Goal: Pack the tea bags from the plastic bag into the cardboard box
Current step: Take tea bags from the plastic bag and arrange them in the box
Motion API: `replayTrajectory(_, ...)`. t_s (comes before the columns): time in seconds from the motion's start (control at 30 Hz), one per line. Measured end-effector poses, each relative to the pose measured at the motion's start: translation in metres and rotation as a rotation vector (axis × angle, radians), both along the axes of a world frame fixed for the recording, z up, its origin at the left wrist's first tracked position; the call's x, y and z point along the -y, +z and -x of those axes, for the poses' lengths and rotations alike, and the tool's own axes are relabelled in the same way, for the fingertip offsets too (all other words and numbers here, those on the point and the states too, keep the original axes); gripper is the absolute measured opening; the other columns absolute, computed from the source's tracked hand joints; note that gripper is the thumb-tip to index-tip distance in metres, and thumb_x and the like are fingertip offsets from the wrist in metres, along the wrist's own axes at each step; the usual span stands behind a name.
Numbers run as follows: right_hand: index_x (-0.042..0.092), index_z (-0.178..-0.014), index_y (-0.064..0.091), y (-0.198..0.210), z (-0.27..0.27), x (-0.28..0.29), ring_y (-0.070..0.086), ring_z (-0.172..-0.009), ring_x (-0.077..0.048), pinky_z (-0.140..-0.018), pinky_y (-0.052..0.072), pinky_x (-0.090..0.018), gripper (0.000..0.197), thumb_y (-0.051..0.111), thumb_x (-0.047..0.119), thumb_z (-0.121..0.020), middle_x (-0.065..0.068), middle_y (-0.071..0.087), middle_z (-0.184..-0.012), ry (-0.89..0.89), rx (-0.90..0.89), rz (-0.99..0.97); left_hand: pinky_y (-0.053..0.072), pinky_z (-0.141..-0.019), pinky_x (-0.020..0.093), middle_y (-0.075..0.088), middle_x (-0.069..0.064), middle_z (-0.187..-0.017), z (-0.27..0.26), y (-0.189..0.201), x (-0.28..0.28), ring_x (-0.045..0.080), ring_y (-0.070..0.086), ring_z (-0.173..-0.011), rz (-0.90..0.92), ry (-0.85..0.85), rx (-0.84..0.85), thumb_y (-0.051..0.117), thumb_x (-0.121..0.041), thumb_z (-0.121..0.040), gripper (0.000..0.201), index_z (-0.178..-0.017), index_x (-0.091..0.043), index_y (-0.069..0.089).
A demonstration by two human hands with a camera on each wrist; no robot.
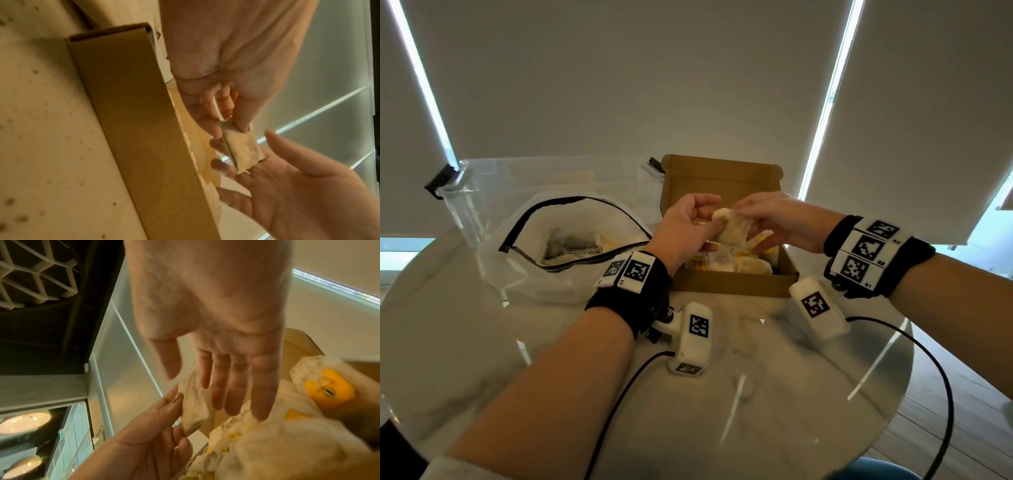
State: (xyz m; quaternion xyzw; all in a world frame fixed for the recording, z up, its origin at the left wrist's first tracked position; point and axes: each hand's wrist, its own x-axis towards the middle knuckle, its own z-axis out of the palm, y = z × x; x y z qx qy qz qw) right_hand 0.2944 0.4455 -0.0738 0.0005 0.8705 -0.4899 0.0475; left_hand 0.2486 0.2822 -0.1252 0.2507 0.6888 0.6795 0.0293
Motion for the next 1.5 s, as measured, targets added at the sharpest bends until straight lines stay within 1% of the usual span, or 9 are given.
replayTrajectory(0.1, 0.017, -0.114, 0.058, 0.004, 0.000, 0.001, 0.062, -0.083, -0.009, -0.063, 0.053, -0.019, 0.034, 0.070, 0.018, -0.082, 0.001, 0.060, -0.102, 0.166, -0.075, -0.254, 0.056, -0.065, 0.021, 0.064, -0.001, -0.093, -0.002, 0.000, -0.001, 0.008, 0.062, -0.078, 0.028, -0.011, -0.060, 0.068, -0.010, -0.083, 0.040, -0.119, -0.018, 0.051)
replayTrajectory(0.23, 0.018, -0.070, 0.059, 0.006, 0.009, -0.003, 0.056, -0.047, 0.005, -0.048, 0.044, -0.012, 0.020, 0.077, 0.010, -0.074, 0.007, 0.059, -0.065, 0.155, -0.227, -0.611, 0.056, -0.068, 0.022, 0.064, -0.005, -0.089, -0.008, 0.002, -0.002, 0.008, 0.062, -0.080, 0.103, -0.039, -0.074, 0.070, -0.015, -0.083, 0.040, -0.119, -0.019, 0.052)
replayTrajectory(0.4, 0.009, -0.078, 0.064, -0.001, 0.023, -0.037, 0.060, -0.057, -0.004, -0.050, 0.046, -0.013, 0.010, 0.074, 0.012, -0.078, -0.001, 0.063, -0.073, 0.028, -0.152, -0.772, 0.048, -0.073, 0.013, 0.062, -0.008, -0.095, -0.012, 0.005, 0.006, 0.000, 0.059, -0.084, 0.530, -0.245, -0.125, 0.072, -0.023, -0.081, 0.032, -0.111, -0.022, 0.061)
replayTrajectory(0.53, 0.013, -0.062, 0.055, -0.022, 0.025, -0.039, 0.041, -0.060, -0.011, -0.055, 0.035, -0.020, 0.024, 0.073, 0.012, -0.078, 0.003, 0.045, -0.061, 0.065, -0.095, -0.985, 0.041, -0.061, -0.001, 0.062, -0.014, -0.085, -0.015, 0.004, 0.007, -0.012, 0.056, -0.070, 0.668, -0.289, -0.217, 0.075, -0.014, -0.078, 0.020, -0.097, -0.015, 0.071)
replayTrajectory(0.7, 0.011, -0.065, 0.060, -0.036, 0.034, -0.033, 0.043, -0.064, -0.008, -0.068, 0.042, -0.024, 0.019, 0.062, -0.001, -0.079, 0.007, 0.046, -0.065, 0.090, -0.095, -1.038, 0.042, -0.063, 0.013, 0.058, -0.010, -0.080, -0.014, 0.001, 0.005, 0.002, 0.053, -0.071, 0.711, -0.183, -0.216, 0.076, -0.015, -0.077, 0.014, -0.084, -0.020, 0.065)
replayTrajectory(0.9, 0.015, -0.070, 0.048, -0.041, 0.048, -0.033, 0.046, -0.077, -0.017, -0.054, 0.032, -0.017, 0.025, 0.071, 0.008, -0.076, 0.001, 0.046, -0.080, -0.008, -0.235, -0.922, 0.042, -0.065, 0.017, 0.058, -0.010, -0.082, -0.013, 0.000, 0.002, 0.005, 0.052, -0.075, 0.784, -0.153, -0.197, 0.074, -0.021, -0.080, 0.015, -0.093, -0.017, 0.067)
replayTrajectory(1.03, 0.011, -0.080, 0.067, -0.041, 0.051, -0.030, 0.048, -0.087, -0.016, -0.062, 0.038, -0.017, 0.012, 0.076, 0.011, -0.074, 0.000, 0.041, -0.095, 0.005, -0.224, -0.926, 0.041, -0.066, 0.015, 0.058, -0.009, -0.086, -0.010, -0.001, 0.005, 0.004, 0.051, -0.076, 0.803, -0.153, -0.198, 0.072, -0.023, -0.082, 0.018, -0.099, -0.017, 0.067)
replayTrajectory(1.23, 0.011, -0.086, 0.069, -0.026, 0.045, -0.030, 0.050, -0.074, -0.004, -0.059, 0.032, -0.011, 0.007, 0.072, 0.017, -0.081, 0.009, 0.056, -0.081, 0.079, -0.190, -0.824, 0.045, -0.075, 0.018, 0.062, -0.006, -0.093, -0.011, 0.003, 0.009, 0.008, 0.056, -0.084, 0.801, -0.175, -0.195, 0.072, -0.026, -0.081, 0.020, -0.099, -0.018, 0.067)
replayTrajectory(1.5, 0.014, -0.097, 0.066, 0.010, 0.028, 0.031, 0.043, -0.072, 0.005, -0.061, 0.033, -0.004, 0.015, 0.059, 0.006, -0.086, 0.014, 0.050, -0.084, 0.136, -0.487, -0.789, 0.047, -0.073, 0.010, 0.063, -0.014, -0.088, -0.032, 0.060, 0.066, -0.005, 0.058, -0.081, 0.329, 0.112, -0.344, 0.062, -0.014, -0.088, 0.014, -0.089, -0.028, 0.063)
